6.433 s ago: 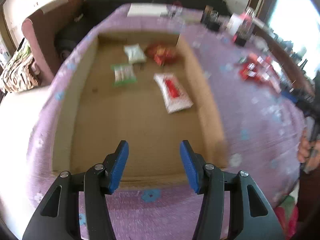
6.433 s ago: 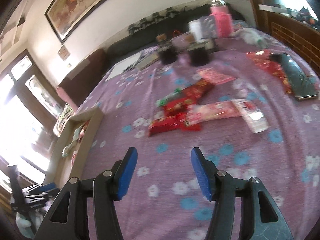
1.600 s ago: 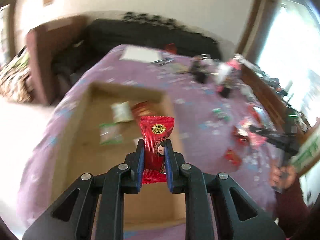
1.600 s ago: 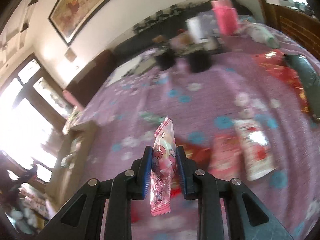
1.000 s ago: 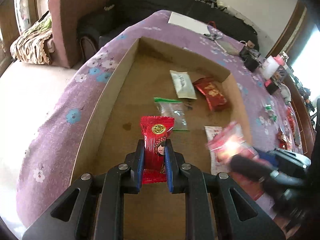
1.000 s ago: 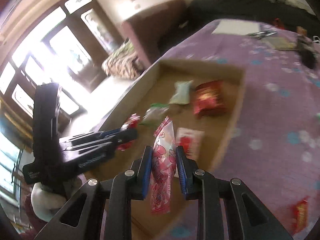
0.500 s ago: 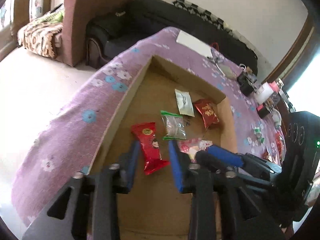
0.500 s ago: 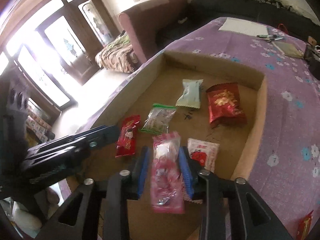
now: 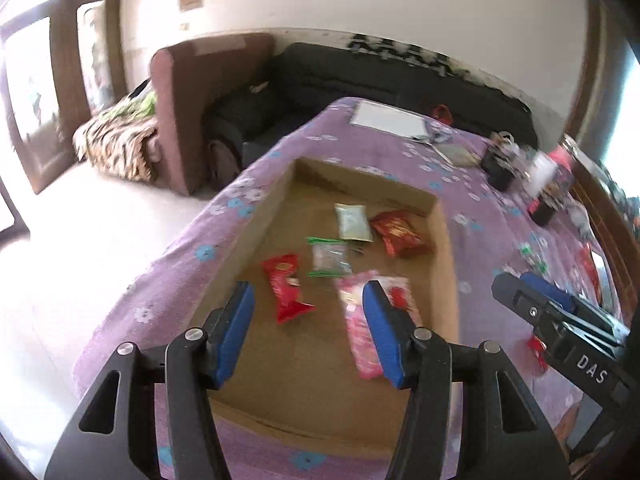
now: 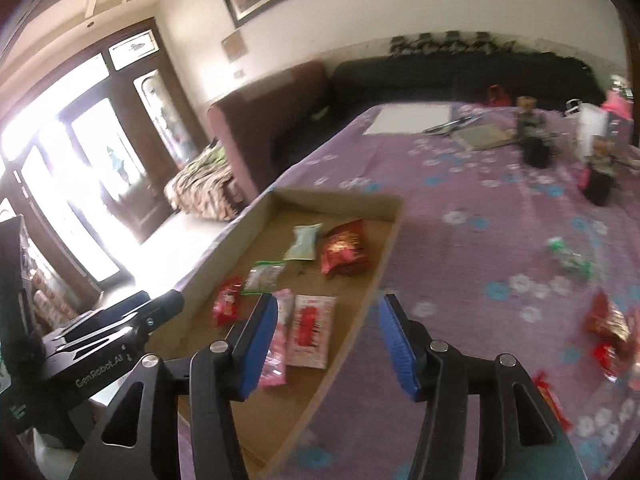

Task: Organize snacks
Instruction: 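Move both tools back toward the remaining snacks on the tablecloth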

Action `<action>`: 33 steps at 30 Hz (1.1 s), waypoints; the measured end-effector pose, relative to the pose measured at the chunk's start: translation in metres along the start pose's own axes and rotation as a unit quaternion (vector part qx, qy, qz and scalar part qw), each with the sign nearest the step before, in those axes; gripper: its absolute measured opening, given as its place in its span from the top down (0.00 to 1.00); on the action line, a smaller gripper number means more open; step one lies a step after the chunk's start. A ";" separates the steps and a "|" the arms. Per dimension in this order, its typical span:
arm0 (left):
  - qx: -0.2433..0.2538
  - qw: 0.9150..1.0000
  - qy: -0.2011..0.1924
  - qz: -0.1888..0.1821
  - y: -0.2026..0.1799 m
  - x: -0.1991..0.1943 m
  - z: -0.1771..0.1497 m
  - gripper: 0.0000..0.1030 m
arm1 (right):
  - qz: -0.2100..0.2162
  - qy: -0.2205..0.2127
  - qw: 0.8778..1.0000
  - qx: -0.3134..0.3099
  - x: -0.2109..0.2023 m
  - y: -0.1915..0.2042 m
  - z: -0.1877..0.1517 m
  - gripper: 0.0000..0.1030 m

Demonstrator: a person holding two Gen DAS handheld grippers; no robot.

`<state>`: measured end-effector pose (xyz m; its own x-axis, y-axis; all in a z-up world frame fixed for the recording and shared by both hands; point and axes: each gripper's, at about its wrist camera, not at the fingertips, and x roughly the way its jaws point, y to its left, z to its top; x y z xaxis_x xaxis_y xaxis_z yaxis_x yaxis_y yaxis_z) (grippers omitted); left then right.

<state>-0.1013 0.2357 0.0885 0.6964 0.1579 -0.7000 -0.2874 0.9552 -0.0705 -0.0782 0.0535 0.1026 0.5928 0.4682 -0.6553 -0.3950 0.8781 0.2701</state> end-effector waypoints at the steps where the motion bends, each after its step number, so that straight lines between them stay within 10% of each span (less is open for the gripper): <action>1: 0.007 1.000 0.003 -0.004 -0.006 -0.001 -0.001 0.42 | -0.003 -0.002 1.000 0.003 -0.003 -0.005 -0.002 0.43; 33: 0.131 0.991 0.031 -0.024 -0.110 -0.011 -0.027 0.39 | -0.140 -0.036 0.978 0.150 -0.088 -0.213 -0.043 0.41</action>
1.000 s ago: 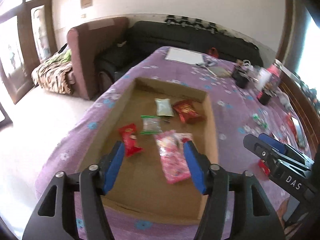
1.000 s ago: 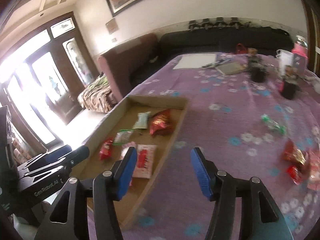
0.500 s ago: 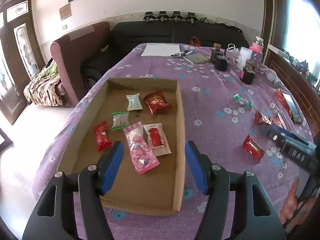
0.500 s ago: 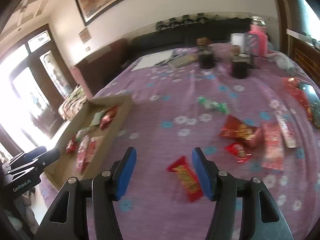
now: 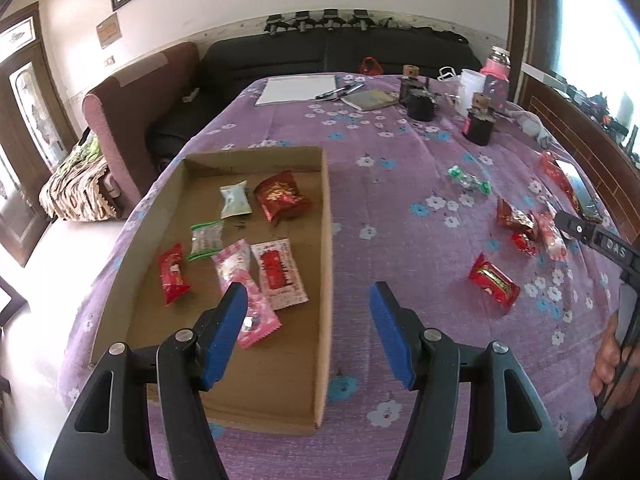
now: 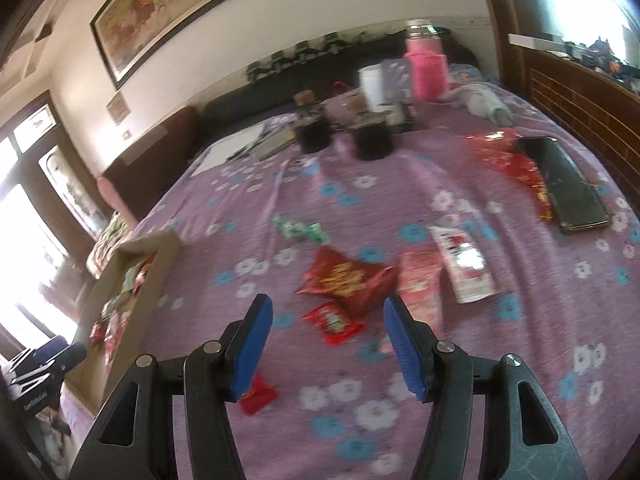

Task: Organize snacks
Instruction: 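Move both tools back toward the remaining snacks on the tablecloth, then grasp a red candy bar with the left tool while the right tool grasps a pink candy bar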

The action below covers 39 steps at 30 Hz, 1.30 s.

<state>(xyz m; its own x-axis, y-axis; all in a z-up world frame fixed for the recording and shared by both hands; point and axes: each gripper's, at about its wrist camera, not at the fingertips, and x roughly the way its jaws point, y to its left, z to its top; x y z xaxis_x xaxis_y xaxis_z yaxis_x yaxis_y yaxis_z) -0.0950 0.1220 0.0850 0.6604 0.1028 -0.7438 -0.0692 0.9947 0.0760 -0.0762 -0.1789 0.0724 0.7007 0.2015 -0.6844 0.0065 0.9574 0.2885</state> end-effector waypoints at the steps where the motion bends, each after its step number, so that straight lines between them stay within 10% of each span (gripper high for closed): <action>1: 0.001 1.000 -0.002 -0.003 -0.002 -0.002 0.000 0.39 | -0.005 -0.001 1.000 0.003 0.001 -0.005 0.002 0.41; 13: 0.039 0.997 0.009 -0.067 -0.053 -0.004 0.006 0.39 | 0.004 0.011 0.997 0.073 0.018 -0.061 0.003 0.41; 27: 0.020 0.974 0.124 -0.187 -0.110 0.050 -0.003 0.39 | -0.015 0.038 0.998 0.038 0.030 -0.050 0.001 0.41; 39: 0.041 0.979 0.112 -0.165 -0.151 0.088 0.012 0.40 | -0.066 0.045 0.997 -0.009 0.045 -0.040 -0.001 0.47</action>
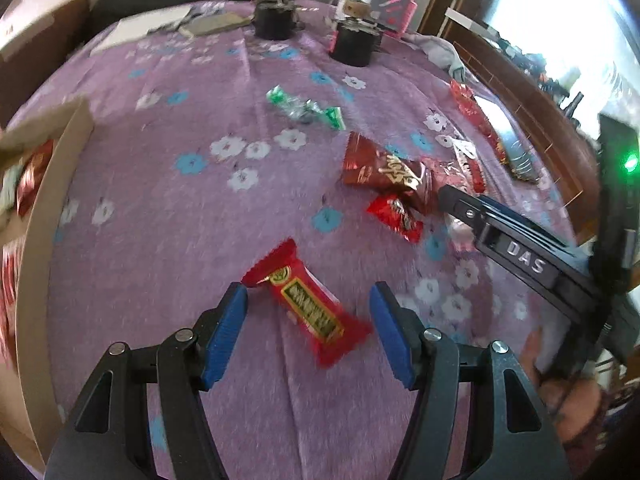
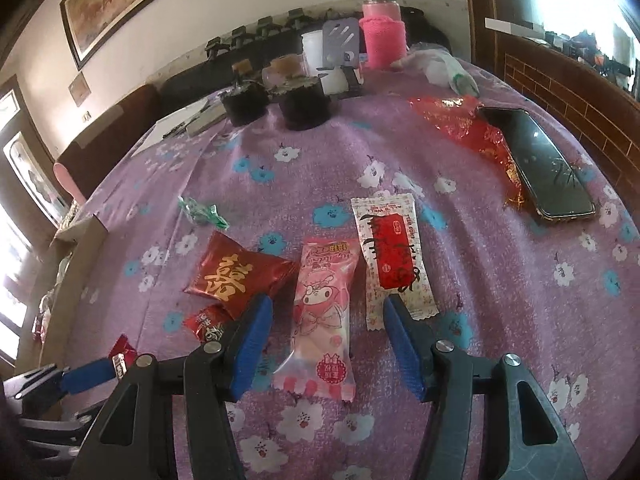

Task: Organize snacks
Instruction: 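Grasp a red candy bar with the left tool while the right tool grasps a pink candy bar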

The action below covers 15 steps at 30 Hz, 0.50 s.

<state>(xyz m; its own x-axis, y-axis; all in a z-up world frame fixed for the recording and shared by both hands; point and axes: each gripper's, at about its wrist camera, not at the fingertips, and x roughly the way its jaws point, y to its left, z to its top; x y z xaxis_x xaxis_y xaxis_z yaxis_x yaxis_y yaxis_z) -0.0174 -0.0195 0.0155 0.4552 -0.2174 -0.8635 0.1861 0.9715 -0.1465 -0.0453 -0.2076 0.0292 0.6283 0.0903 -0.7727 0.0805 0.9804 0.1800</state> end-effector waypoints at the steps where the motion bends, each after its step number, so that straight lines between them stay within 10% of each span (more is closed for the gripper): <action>1: 0.011 1.000 -0.005 0.011 -0.004 0.003 0.000 0.40 | -0.002 -0.001 1.000 0.001 0.000 -0.001 0.000 0.51; 3: 0.036 0.999 -0.015 0.028 -0.011 0.006 0.000 0.40 | -0.006 -0.002 1.000 0.001 0.000 -0.002 0.000 0.55; 7: 0.057 0.998 -0.021 0.030 -0.012 0.004 -0.002 0.83 | -0.004 -0.004 1.000 -0.002 -0.001 -0.002 -0.001 0.75; 15: 0.013 0.998 -0.044 -0.038 0.008 -0.026 -0.004 0.83 | 0.028 -0.048 0.998 0.027 -0.023 -0.015 0.000 0.75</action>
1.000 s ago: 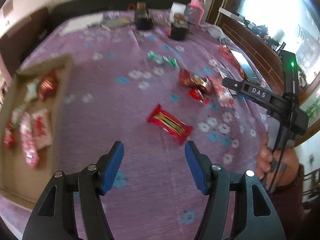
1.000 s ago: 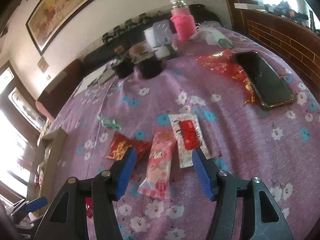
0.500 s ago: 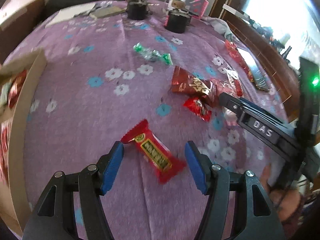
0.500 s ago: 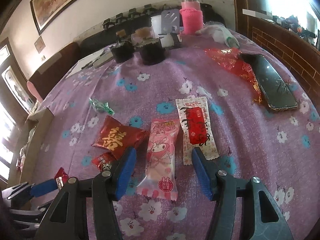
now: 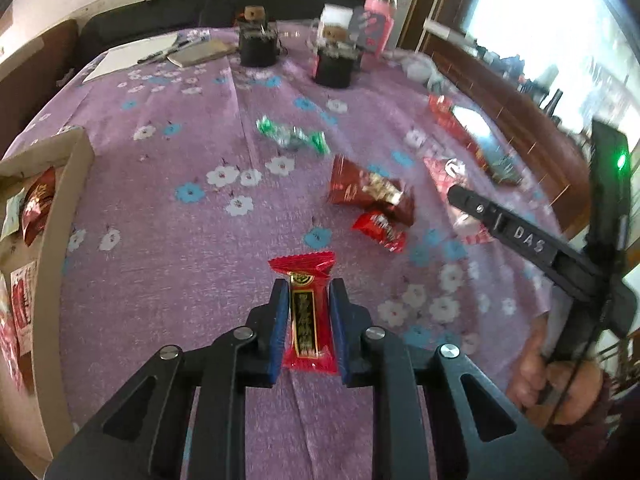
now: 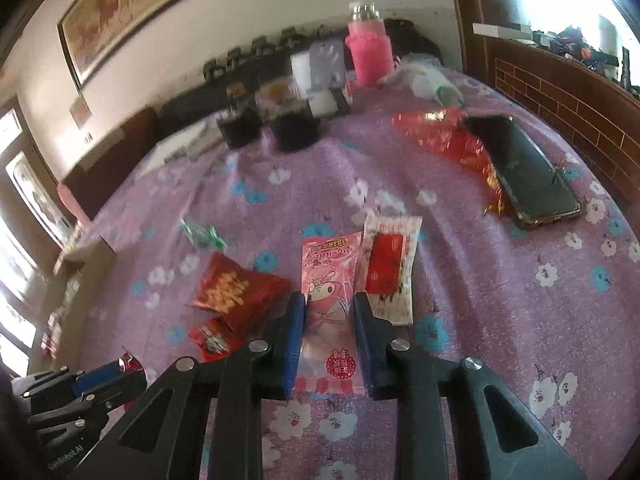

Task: Organize snacks
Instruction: 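Grasp a red candy bar with the left tool while the right tool grasps a pink candy bar, then carry both bars to the cardboard tray and open both tools to drop them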

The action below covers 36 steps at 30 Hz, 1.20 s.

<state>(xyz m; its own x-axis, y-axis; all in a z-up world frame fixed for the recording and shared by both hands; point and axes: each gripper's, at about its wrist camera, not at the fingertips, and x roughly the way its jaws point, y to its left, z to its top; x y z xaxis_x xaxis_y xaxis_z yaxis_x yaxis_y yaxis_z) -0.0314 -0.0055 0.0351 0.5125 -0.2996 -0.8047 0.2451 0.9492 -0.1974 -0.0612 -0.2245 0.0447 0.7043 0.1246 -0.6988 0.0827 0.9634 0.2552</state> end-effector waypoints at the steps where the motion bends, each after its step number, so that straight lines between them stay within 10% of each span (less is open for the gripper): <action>1: -0.004 1.000 -0.005 -0.006 0.002 -0.005 0.000 0.83 | 0.006 -0.008 1.000 0.001 -0.003 0.000 0.001 0.75; 10: -0.047 0.997 -0.052 -0.035 0.037 -0.056 -0.008 0.83 | 0.009 -0.023 1.000 -0.012 -0.008 0.008 0.001 0.75; 16: -0.044 0.999 -0.010 -0.025 0.033 -0.030 -0.011 0.82 | -0.008 -0.011 1.000 -0.026 0.000 0.014 -0.002 0.75; 22: -0.011 1.000 -0.016 0.001 0.011 -0.004 -0.003 0.41 | -0.009 -0.008 1.000 -0.022 0.000 0.012 -0.003 0.75; 29: 0.034 0.998 0.004 0.047 -0.004 0.029 0.001 0.41 | 0.004 -0.013 1.000 -0.021 -0.004 0.011 -0.002 0.75; 32: 0.050 0.996 -0.004 0.071 -0.007 0.033 -0.004 0.52 | 0.007 -0.015 1.000 -0.020 -0.005 0.011 -0.001 0.75; 34: 0.057 0.996 -0.007 0.073 -0.009 0.030 -0.005 0.84 | 0.008 -0.017 1.000 -0.019 -0.006 0.011 -0.001 0.75; 36: 0.039 0.998 0.000 0.052 -0.003 0.025 -0.004 0.84 | 0.008 -0.018 1.000 -0.018 -0.006 0.010 -0.001 0.75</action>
<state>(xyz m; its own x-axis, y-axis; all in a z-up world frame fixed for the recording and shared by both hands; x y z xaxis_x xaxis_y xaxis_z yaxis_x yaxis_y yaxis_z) -0.0221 -0.0154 0.0130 0.5377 -0.1999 -0.8191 0.2533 0.9649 -0.0692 -0.0655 -0.2149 0.0509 0.7298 0.1322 -0.6708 0.0468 0.9692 0.2419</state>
